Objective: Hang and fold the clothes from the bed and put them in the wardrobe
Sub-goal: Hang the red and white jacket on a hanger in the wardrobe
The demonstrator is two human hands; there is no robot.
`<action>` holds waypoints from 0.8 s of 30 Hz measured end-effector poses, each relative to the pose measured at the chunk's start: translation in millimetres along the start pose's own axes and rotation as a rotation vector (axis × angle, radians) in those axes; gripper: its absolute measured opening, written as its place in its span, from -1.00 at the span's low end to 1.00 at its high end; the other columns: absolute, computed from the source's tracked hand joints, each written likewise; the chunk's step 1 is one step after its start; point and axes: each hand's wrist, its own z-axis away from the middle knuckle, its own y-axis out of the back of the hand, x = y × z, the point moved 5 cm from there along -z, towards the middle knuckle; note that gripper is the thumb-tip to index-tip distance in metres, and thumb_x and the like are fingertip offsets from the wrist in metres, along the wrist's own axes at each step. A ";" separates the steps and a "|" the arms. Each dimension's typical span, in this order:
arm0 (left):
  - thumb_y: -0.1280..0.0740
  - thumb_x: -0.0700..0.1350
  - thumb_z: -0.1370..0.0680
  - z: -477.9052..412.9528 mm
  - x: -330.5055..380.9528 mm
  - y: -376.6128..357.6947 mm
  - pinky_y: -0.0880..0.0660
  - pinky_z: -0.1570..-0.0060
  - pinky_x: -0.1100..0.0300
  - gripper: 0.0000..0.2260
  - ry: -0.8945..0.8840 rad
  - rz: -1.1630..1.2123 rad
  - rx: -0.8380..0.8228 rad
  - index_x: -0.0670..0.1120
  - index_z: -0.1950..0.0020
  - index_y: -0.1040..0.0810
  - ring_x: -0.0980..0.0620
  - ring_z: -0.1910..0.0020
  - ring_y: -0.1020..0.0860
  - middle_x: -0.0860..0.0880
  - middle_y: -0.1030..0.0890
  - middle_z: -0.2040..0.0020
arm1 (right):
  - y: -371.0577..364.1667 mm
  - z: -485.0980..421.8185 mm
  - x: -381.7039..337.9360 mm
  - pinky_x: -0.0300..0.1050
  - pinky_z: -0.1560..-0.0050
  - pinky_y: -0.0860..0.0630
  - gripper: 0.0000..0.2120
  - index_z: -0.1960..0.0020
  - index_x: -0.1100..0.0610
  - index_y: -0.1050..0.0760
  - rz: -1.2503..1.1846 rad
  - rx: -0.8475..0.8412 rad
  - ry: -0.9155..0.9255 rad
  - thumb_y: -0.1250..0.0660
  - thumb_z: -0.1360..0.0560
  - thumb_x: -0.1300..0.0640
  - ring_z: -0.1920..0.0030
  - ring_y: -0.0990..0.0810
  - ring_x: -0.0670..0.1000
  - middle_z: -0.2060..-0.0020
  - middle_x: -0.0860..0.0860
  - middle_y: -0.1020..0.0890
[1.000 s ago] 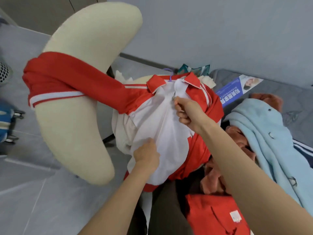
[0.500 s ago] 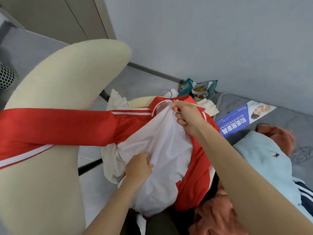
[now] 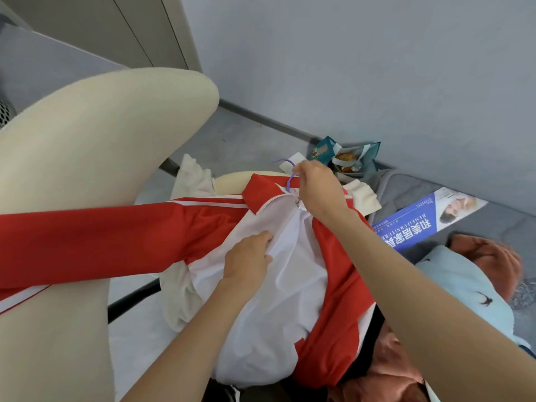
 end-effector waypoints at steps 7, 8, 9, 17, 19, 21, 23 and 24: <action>-0.35 -0.11 -0.54 3.4 10.8 34.0 -0.52 0.13 0.18 -0.68 -0.210 0.026 0.525 -0.05 -0.30 -0.51 -0.07 -0.08 -0.53 -0.06 -0.54 -0.15 | -74.5 52.0 36.8 -0.07 -0.12 -0.41 -0.58 -0.31 0.18 -0.31 -0.266 -0.254 -0.357 -0.32 -0.48 0.27 -0.17 -0.45 0.18 -0.31 0.17 -0.30; -0.35 -0.15 -0.54 -4.9 17.1 39.0 -0.52 -0.03 0.10 -0.64 -0.275 -0.017 0.546 -0.06 -0.34 -0.48 -0.11 -0.19 -0.50 -0.08 -0.51 -0.25 | -76.6 52.0 36.8 -0.06 -0.15 -0.42 -0.55 -0.34 0.18 -0.30 -0.298 -0.240 -0.346 -0.32 -0.49 0.27 -0.19 -0.46 0.18 -0.34 0.16 -0.28; -0.33 -0.19 -0.54 -16.7 22.4 40.6 -0.45 -0.19 0.07 -0.59 -0.329 -0.076 0.493 -0.06 -0.40 -0.43 -0.12 -0.32 -0.42 -0.08 -0.44 -0.37 | -74.7 45.9 37.8 -0.07 -0.18 -0.43 -0.53 -0.37 0.18 -0.29 -0.334 -0.220 -0.346 -0.31 -0.49 0.28 -0.19 -0.47 0.16 -0.37 0.16 -0.26; -0.13 -0.18 -0.62 -62.8 -11.0 2.1 -0.44 -0.08 0.05 -0.67 -0.099 -0.222 -0.133 0.02 -0.37 -0.40 -0.05 -0.20 -0.46 -0.01 -0.41 -0.24 | -78.7 5.7 54.3 0.05 -0.30 -0.40 -0.48 -0.47 0.18 -0.22 0.025 -0.470 -0.218 -0.24 -0.54 0.23 -0.29 -0.44 0.20 -0.46 0.18 -0.16; -0.10 -0.16 -0.64 -56.9 -18.2 0.6 -0.45 -0.11 0.05 -0.67 -0.096 -0.165 -0.116 0.03 -0.39 -0.39 -0.04 -0.21 -0.46 0.01 -0.41 -0.27 | -79.2 6.2 53.6 0.00 -0.26 -0.43 -0.54 -0.44 0.13 -0.29 -0.025 -0.446 -0.262 -0.23 -0.56 0.20 -0.27 -0.45 0.17 -0.42 0.17 -0.28; -0.08 -0.13 -0.65 -49.2 -20.3 4.8 -0.42 -0.17 0.03 -0.67 -0.067 -0.101 -0.098 0.02 -0.41 -0.37 -0.05 -0.24 -0.44 0.01 -0.39 -0.31 | -67.1 8.3 51.5 -0.07 -0.09 -0.45 -0.71 -0.29 0.14 -0.44 -0.106 -0.293 -0.303 -0.21 -0.58 0.14 -0.17 -0.51 0.11 -0.26 0.12 -0.47; -0.10 -0.11 -0.64 -36.6 -14.1 19.3 -0.39 -0.20 0.02 -0.67 -0.066 -0.069 0.010 -0.02 -0.42 -0.35 -0.07 -0.26 -0.40 -0.02 -0.38 -0.34 | -43.4 15.2 45.0 -0.10 0.11 -0.40 -0.81 -0.09 0.14 -0.49 -0.138 -0.088 -0.283 -0.21 -0.60 0.05 -0.03 -0.54 0.10 -0.03 0.08 -0.56; -0.12 -0.11 -0.64 -28.1 -8.2 30.3 -0.38 -0.20 0.03 -0.66 -0.086 -0.047 0.107 -0.04 -0.42 -0.34 -0.08 -0.28 -0.38 -0.04 -0.36 -0.35 | -29.1 20.9 38.7 -0.11 0.20 -0.34 -0.81 0.01 0.12 -0.46 -0.145 -0.009 -0.238 -0.20 -0.60 0.01 0.05 -0.54 0.10 0.09 0.05 -0.57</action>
